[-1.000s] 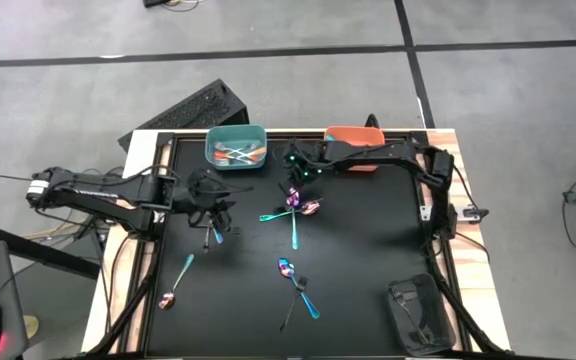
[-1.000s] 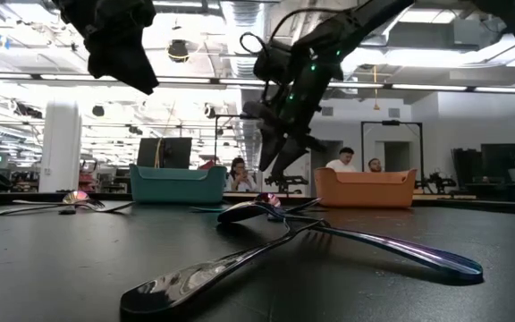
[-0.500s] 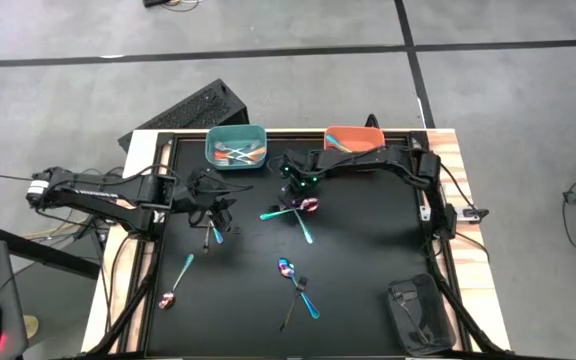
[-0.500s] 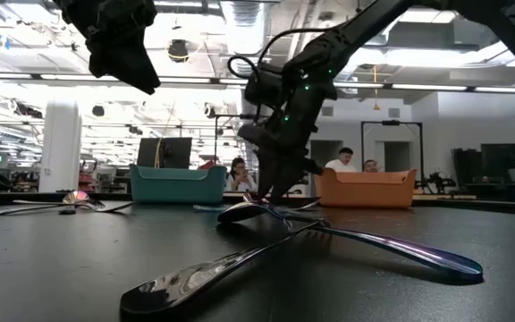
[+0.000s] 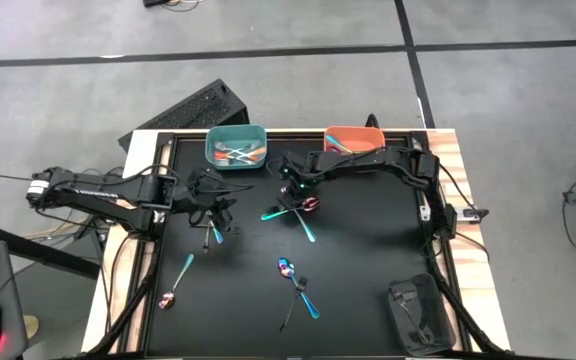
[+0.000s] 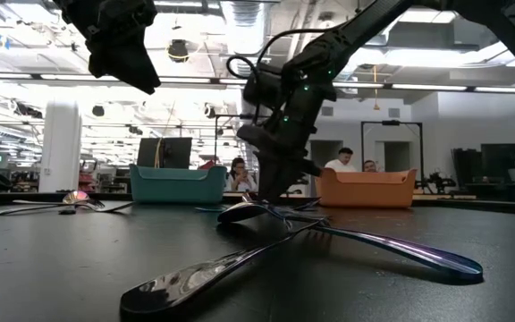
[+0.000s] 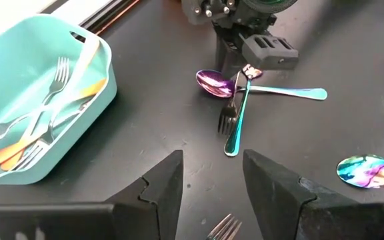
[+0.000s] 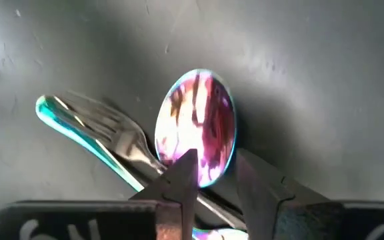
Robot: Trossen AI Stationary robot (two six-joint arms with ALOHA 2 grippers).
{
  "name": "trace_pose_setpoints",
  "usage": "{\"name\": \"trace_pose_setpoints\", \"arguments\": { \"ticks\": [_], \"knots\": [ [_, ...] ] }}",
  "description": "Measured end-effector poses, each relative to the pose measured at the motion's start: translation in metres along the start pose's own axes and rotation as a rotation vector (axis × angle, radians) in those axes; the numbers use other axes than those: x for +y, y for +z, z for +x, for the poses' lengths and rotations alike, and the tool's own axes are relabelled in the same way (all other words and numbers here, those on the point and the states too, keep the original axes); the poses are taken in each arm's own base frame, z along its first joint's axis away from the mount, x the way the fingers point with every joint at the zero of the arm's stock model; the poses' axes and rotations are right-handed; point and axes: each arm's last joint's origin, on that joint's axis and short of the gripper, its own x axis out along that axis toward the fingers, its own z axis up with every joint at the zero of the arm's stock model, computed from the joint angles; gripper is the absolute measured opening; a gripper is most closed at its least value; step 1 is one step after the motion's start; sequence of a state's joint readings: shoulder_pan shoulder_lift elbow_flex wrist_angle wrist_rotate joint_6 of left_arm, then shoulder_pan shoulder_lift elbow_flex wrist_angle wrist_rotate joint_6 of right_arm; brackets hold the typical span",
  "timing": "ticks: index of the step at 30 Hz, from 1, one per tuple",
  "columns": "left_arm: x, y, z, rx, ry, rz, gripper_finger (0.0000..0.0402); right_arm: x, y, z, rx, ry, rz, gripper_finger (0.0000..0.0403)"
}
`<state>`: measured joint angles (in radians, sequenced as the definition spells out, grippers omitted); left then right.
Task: Sort silverware by color (type)
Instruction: Put the purple spoon into the orange bin
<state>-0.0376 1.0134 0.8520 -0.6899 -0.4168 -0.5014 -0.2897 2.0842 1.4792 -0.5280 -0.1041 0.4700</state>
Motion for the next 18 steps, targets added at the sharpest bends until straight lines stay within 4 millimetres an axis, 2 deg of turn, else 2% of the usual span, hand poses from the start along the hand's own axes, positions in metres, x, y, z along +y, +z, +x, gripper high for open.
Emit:
{"name": "trace_pose_setpoints", "arguments": {
  "ticks": [12,15,18],
  "knots": [
    [0.000,0.000,0.000,0.000,-0.001,-0.034,0.0144,0.002,0.011,-0.001,-0.100,0.046,-0.009,0.0131],
    [0.000,0.000,0.000,0.003,-0.006,-0.034,0.0144,-0.001,0.012,-0.001,-0.102,0.043,-0.029,0.0110],
    [0.000,0.000,0.000,0.004,-0.008,-0.035,0.0144,-0.001,0.012,-0.001,-0.102,0.042,-0.050,0.0061]
  ]
}}
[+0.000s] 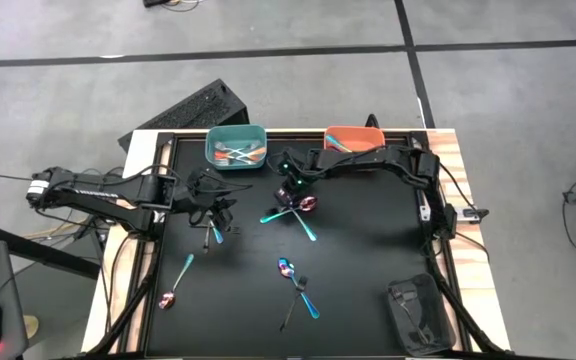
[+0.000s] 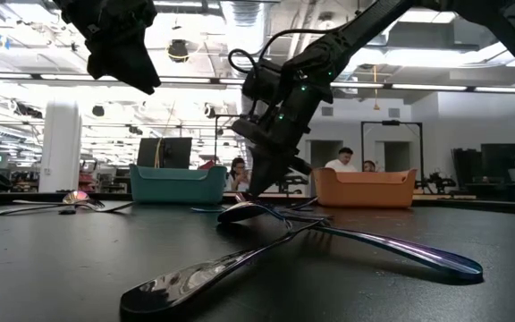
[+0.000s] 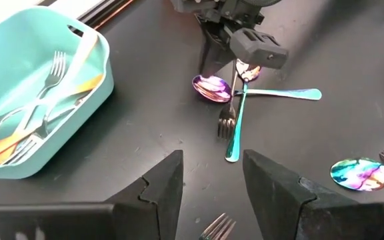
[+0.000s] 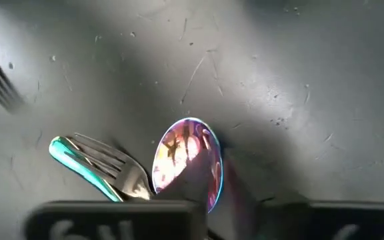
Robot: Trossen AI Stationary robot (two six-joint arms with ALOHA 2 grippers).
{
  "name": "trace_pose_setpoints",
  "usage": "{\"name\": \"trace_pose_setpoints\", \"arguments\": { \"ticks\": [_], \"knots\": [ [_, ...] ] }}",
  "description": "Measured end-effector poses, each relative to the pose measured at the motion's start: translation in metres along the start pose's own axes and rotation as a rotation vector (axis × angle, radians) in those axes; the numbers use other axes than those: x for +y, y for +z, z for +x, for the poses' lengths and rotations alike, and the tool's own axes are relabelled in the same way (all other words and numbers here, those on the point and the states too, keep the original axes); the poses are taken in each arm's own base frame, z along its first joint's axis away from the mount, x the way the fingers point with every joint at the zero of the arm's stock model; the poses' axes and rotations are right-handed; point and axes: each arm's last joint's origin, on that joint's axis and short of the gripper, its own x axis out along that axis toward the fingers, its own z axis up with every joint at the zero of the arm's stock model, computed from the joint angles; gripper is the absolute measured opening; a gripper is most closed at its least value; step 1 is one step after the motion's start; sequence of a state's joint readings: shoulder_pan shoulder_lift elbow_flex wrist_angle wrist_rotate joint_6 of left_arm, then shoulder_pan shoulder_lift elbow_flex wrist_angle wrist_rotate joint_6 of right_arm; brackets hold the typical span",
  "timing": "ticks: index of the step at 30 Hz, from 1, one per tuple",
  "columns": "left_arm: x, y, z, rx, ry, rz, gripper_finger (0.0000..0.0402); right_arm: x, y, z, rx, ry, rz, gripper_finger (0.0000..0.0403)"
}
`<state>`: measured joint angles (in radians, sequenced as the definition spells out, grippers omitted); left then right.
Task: Sort silverware by color (type)
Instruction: Put the purple spoon into the orange bin
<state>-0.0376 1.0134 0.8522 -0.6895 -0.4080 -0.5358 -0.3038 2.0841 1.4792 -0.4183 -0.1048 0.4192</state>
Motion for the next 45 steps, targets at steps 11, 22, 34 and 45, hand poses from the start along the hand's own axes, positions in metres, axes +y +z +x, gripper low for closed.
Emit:
{"name": "trace_pose_setpoints", "arguments": {
  "ticks": [11,22,34,45],
  "knots": [
    [0.000,0.000,0.000,0.001,-0.002,-0.027,0.0144,0.014,-0.006,0.000,0.026,0.063,-0.052,0.0005],
    [-0.002,-0.001,-0.001,0.007,-0.015,-0.063,0.0144,0.022,-0.001,-0.001,-0.067,0.019,-0.062,0.0087],
    [-0.001,-0.001,-0.001,0.003,-0.007,-0.069,0.0144,0.006,-0.007,0.007,-0.081,-0.071,-0.159,0.0197],
    [0.000,0.000,0.000,-0.022,0.033,-0.064,0.0144,0.003,-0.016,0.017,-0.027,0.003,-0.234,0.0149]
  ]
}}
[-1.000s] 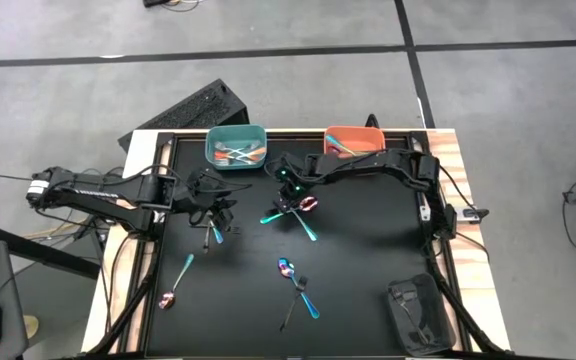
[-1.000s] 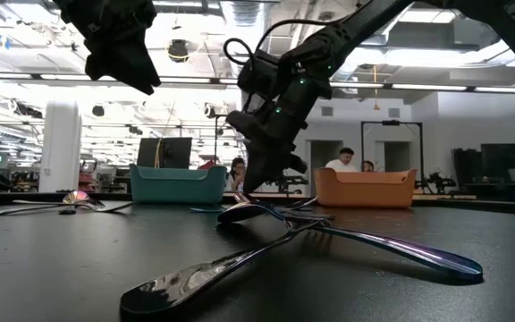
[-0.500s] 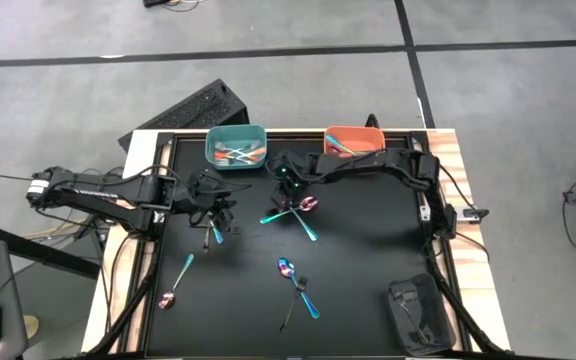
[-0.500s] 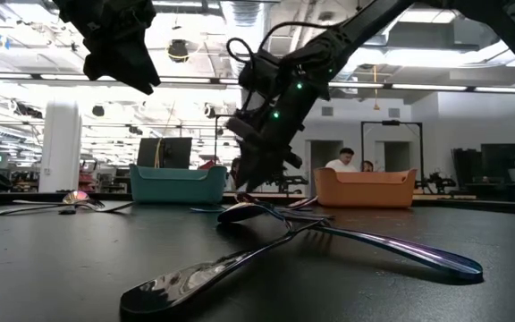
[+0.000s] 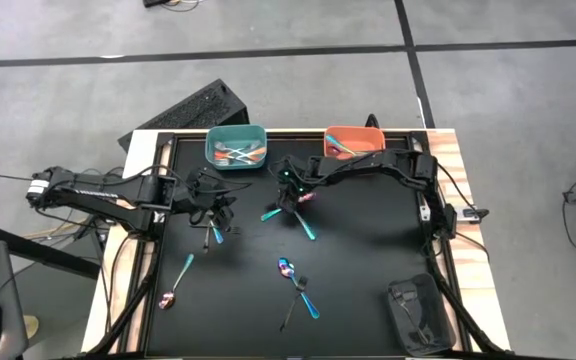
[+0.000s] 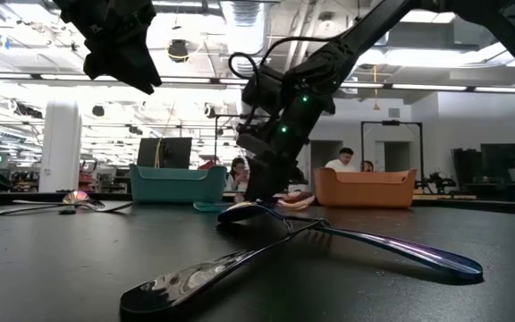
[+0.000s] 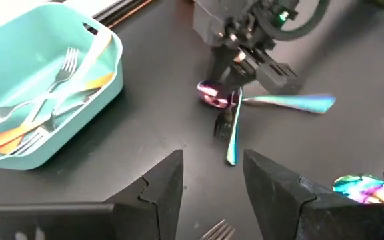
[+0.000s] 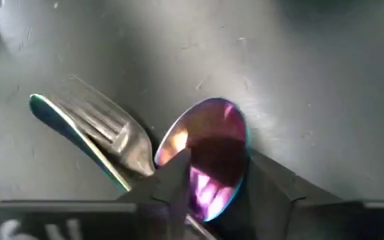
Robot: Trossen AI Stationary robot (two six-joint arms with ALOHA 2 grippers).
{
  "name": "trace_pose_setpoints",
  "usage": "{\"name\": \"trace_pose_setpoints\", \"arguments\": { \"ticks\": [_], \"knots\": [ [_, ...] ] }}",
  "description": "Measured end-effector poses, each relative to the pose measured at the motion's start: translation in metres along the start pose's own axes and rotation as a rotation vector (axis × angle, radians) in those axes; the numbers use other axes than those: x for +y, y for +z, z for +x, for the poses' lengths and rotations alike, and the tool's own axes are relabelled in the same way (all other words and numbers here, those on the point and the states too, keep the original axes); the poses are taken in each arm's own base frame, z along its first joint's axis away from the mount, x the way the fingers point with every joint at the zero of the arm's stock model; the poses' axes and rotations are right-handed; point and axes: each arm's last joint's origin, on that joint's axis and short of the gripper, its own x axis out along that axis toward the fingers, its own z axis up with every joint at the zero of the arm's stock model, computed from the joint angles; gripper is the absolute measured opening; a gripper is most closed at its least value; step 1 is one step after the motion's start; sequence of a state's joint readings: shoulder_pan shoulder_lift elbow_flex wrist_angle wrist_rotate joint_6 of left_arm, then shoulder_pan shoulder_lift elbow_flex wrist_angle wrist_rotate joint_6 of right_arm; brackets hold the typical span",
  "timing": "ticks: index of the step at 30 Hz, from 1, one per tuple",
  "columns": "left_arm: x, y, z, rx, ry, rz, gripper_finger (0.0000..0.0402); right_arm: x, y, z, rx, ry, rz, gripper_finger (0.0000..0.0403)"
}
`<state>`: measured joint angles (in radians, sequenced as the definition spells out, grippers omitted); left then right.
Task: Sort silverware by color (type)
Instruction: Put the purple spoon into the orange bin
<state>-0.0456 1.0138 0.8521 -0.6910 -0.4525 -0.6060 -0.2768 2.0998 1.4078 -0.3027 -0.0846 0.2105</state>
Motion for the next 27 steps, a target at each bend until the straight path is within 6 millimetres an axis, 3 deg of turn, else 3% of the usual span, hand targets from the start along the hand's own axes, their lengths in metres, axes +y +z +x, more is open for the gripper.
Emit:
{"name": "trace_pose_setpoints", "arguments": {
  "ticks": [8,15,18,21,27],
  "knots": [
    [0.000,0.000,0.000,-0.005,0.006,-0.006,0.0144,0.008,0.000,-0.001,-0.002,0.045,-0.017,0.0018],
    [0.000,0.000,0.000,-0.006,0.008,-0.007,0.0144,0.015,0.006,-0.013,0.015,0.065,0.024,0.0006],
    [0.000,0.000,0.000,-0.010,0.015,-0.008,0.0144,0.024,0.018,-0.035,-0.040,0.054,-0.008,0.0005],
    [0.001,0.001,0.000,-0.017,0.025,-0.007,0.0144,0.034,0.034,-0.071,-0.156,0.030,-0.070,0.0005],
    [0.002,0.001,0.001,-0.029,0.047,0.002,0.0144,0.049,0.047,-0.131,-0.346,-0.059,-0.301,0.0005]
  ]
}}
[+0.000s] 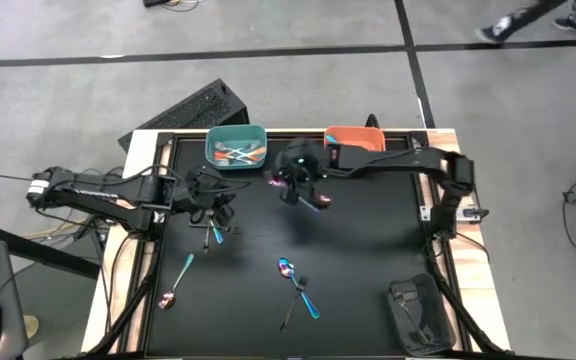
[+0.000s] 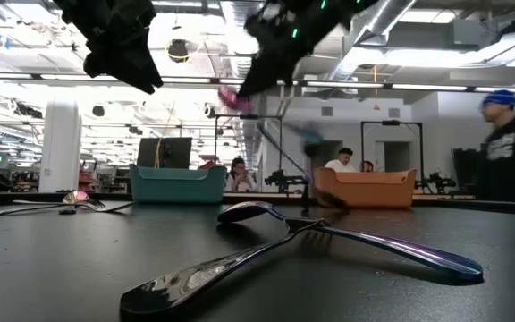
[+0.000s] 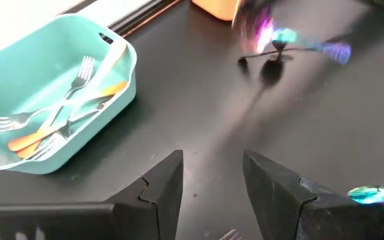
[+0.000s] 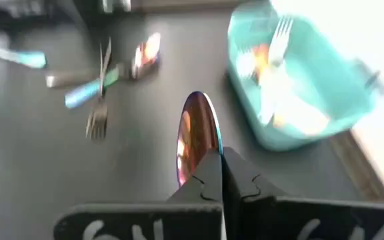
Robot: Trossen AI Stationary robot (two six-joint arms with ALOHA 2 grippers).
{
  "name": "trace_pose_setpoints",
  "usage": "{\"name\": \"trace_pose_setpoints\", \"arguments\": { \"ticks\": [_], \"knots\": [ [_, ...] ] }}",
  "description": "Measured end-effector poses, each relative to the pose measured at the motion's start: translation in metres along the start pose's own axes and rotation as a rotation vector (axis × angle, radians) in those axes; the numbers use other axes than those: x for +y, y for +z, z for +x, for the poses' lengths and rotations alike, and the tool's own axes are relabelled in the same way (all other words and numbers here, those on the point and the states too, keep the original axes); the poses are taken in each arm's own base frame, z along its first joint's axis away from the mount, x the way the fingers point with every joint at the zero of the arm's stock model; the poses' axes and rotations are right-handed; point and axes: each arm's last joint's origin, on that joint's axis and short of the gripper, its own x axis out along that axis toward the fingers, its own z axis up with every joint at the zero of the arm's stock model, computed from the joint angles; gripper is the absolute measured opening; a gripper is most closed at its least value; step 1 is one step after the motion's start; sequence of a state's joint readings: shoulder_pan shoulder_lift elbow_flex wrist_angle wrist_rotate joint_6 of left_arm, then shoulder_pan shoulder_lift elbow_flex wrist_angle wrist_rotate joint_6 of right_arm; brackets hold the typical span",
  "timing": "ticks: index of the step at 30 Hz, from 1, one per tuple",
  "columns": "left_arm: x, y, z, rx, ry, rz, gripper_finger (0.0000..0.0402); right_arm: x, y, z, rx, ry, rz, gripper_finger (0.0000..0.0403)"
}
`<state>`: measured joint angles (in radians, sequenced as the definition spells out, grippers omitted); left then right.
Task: Sort silverware by color (type)
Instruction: Put the purple spoon into the orange bin
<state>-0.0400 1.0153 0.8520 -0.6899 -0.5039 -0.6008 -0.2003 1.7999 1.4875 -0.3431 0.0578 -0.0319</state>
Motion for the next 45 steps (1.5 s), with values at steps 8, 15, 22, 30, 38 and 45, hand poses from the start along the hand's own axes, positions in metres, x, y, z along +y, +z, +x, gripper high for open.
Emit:
{"name": "trace_pose_setpoints", "arguments": {
  "ticks": [8,15,22,30,38,45],
  "knots": [
    [0.003,0.002,0.002,-0.007,0.019,-0.002,0.0144,-0.021,0.021,-0.052,-0.088,-0.284,-0.136,0.0005],
    [0.005,0.004,0.003,-0.009,0.023,-0.039,0.0144,-0.059,0.000,-0.050,0.153,-0.371,-0.430,0.0005],
    [0.004,0.004,0.003,-0.012,0.023,-0.171,0.0144,-0.096,-0.034,-0.036,0.204,-0.283,-0.518,0.0005],
    [0.003,0.003,0.001,-0.047,0.048,-0.291,0.0144,-0.126,-0.052,-0.034,0.222,-0.302,-0.571,0.0008],
    [0.004,0.004,0.001,-0.081,0.074,-0.368,0.0144,-0.161,-0.059,-0.058,0.209,-0.305,-0.483,0.0009],
    [0.005,0.002,0.005,-0.129,0.106,-0.393,0.0144,-0.189,-0.068,-0.075,0.165,-0.268,-0.395,0.0019]
  ]
}}
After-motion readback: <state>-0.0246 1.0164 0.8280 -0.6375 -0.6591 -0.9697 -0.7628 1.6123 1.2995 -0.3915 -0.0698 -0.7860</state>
